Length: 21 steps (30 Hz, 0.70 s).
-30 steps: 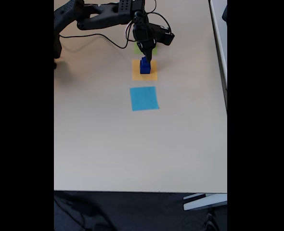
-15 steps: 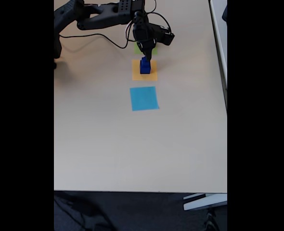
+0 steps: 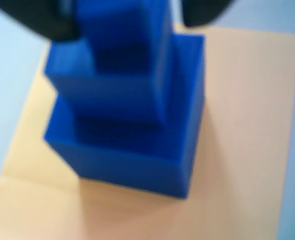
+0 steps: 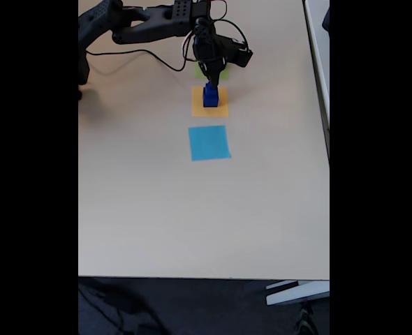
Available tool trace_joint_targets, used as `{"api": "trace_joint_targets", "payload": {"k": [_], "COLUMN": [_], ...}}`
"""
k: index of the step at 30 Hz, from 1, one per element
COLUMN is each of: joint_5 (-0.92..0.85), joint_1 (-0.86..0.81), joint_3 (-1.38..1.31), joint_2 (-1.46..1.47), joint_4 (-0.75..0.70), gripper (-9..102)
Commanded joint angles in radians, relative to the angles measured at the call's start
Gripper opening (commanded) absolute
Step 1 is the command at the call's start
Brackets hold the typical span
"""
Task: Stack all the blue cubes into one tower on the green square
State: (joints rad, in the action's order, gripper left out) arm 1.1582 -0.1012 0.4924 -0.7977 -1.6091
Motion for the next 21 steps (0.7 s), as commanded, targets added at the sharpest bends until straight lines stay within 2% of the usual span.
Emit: {"api": "trace_joint_targets", "payload": {"k": [1,21], "joint_5": [-0.005,-0.012], "joint_1": [0.006,0.002], "joint_3": [-0.041,-0.041], "joint_2": [-0.018,-0.028], "joint_4": [0.015,0.018], "gripper": [7,0]}}
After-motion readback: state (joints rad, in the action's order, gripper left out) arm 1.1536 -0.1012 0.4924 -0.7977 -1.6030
